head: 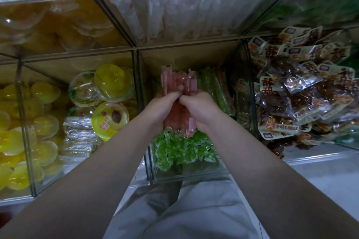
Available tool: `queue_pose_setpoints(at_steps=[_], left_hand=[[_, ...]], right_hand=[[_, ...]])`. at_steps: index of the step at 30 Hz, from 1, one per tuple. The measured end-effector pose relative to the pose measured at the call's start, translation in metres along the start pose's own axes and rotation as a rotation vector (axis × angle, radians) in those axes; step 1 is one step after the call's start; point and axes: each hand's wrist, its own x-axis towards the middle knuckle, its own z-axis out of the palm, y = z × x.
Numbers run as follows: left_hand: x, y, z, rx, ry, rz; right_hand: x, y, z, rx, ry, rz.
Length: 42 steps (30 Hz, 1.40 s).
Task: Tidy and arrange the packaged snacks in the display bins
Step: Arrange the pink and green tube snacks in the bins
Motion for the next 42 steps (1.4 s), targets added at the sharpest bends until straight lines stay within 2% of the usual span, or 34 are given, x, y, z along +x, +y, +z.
queue_pose_setpoints(at_steps=[7,12,24,29,33,42], left_hand=[[-0.031,0.016,-0.009,0.077,-0.139,0.015],[-0.063,0.027,-0.012,0.163,-0.236,0.033],[-0.161,0.073,-0.008,0.018,-0.515,0.034],[-0.183,0.088,-0.001,0.082,-0.509,0.145],[-0.195,0.102,0.012,0.044,-0.448,0.212],[-0.214,0.14,0.04,-0.066,-0.376,0.351]], right_hand=[[-0.033,-0.014,-0.009,0.1,-0.174,0.011],[-0.061,-0.027,-0.013,0.125,-0.222,0.063],[-0.147,-0.07,-0.032,0.23,-0.398,0.011],[-0.177,-0.088,-0.05,0.322,-0.503,-0.06],[-0.196,-0.105,-0.06,0.3,-0.544,-0.16],[-0.21,-0.148,-0.074,0.223,-0.452,-0.266]])
